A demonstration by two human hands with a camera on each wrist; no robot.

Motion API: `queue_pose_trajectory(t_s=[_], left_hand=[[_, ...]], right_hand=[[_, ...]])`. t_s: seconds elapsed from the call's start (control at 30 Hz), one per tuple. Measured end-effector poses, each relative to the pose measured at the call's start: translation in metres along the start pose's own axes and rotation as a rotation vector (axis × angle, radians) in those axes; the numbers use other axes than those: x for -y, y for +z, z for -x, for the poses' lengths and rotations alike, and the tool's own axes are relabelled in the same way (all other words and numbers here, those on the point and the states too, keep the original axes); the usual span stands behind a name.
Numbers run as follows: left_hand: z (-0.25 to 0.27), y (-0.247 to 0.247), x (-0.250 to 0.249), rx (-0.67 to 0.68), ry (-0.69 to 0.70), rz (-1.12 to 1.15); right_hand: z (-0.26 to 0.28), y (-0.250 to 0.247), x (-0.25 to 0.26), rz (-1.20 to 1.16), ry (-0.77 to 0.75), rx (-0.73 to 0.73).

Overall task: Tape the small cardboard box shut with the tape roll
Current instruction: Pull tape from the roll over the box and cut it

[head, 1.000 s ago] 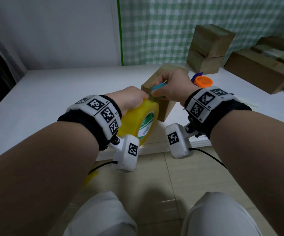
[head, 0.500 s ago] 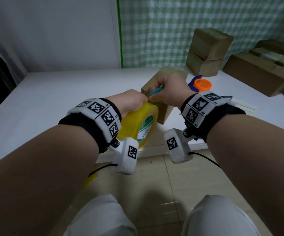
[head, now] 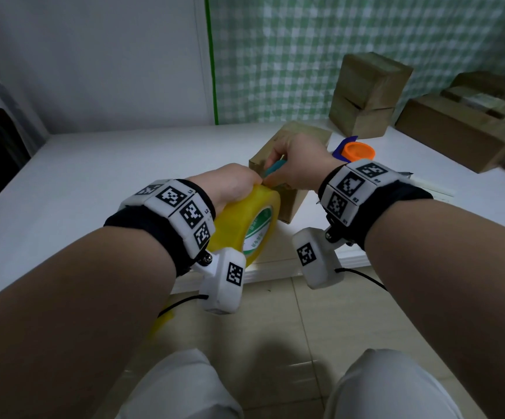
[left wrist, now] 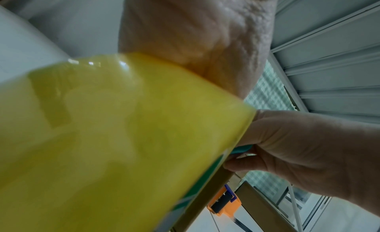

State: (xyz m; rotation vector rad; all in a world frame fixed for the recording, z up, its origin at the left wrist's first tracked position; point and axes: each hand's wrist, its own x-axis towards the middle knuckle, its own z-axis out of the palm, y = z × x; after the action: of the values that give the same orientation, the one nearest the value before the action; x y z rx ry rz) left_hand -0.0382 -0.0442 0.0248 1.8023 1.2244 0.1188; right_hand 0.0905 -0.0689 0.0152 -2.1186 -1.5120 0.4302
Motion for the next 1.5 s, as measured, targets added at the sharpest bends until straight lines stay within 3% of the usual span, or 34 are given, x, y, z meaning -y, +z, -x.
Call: queue_pose_trajectory(t_s=[0.5, 0.87, 1.2, 1.33, 1.5], left_hand=[[-0.001, -0.001, -0.001, 0.002, -0.01, -0.013], [-0.001, 0.001, -0.002, 0.001, 0.009, -0.074], [-0.001, -0.002, -0.004, 0.005, 0.001, -0.05], [0.002, 0.0, -0.004, 0.006, 0.005, -0.083], [0.002, 0.001, -0.004, 0.001, -0.006, -0.062]], right_hand=[[0.002, -0.009, -0.009, -0.347, 0.118, 0.049], [0.006, -0.007, 0.004, 0.021, 0.03, 0.069], [0.008, -0.022, 0.003, -0.036, 0.071, 0.162], [0.01, -0.024, 0.008, 0.091, 0.042, 0.164], [0.008, -0.023, 0.015, 0.21, 0.046, 0.278]])
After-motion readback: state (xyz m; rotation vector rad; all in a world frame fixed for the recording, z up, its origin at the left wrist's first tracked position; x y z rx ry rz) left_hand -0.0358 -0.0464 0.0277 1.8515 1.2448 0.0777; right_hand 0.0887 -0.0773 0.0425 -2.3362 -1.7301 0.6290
